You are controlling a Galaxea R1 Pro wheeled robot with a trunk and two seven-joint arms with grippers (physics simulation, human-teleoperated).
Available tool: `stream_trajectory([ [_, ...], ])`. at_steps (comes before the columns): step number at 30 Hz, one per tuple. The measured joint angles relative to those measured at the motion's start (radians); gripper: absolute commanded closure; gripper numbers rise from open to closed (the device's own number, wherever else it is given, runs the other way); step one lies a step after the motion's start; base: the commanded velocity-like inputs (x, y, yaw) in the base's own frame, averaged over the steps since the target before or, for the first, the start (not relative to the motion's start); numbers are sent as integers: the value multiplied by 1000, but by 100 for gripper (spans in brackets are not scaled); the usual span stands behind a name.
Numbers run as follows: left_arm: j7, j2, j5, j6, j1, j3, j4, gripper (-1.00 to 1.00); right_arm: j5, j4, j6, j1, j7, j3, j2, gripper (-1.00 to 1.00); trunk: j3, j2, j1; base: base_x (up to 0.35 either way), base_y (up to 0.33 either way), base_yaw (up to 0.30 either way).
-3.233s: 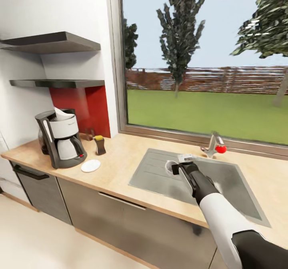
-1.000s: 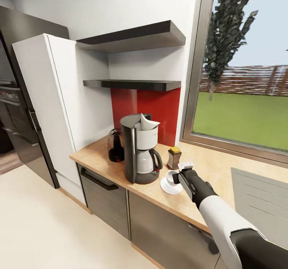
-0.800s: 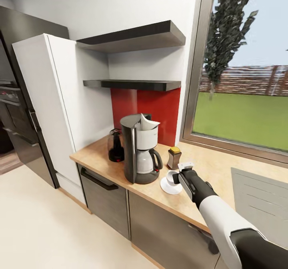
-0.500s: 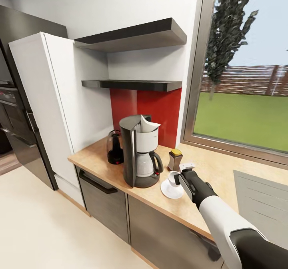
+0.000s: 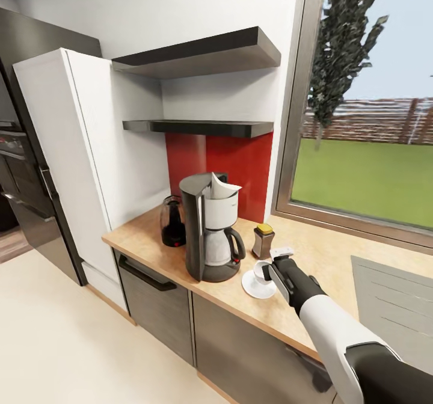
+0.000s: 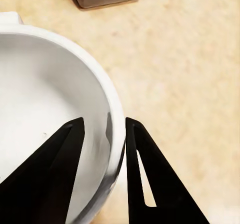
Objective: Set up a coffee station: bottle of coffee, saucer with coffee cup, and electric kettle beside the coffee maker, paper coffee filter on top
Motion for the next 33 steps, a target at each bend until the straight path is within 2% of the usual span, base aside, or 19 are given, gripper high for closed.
stream_trajectory([
  [9, 0, -1, 0, 0, 0, 0, 1, -100, 0, 2, 0, 0, -2, 0, 0, 100, 0, 0, 0, 0, 0, 0],
  [15, 0, -1, 1, 0, 0, 0, 1, -100, -3, 46, -1, 0, -2, -1, 1, 100, 0, 0, 0, 0, 7, 0],
  [33, -1, 0, 1, 0, 1, 0, 1, -100, -4, 49, -1, 0, -1, -1, 1, 100, 0, 0, 0, 26, 55, 0],
])
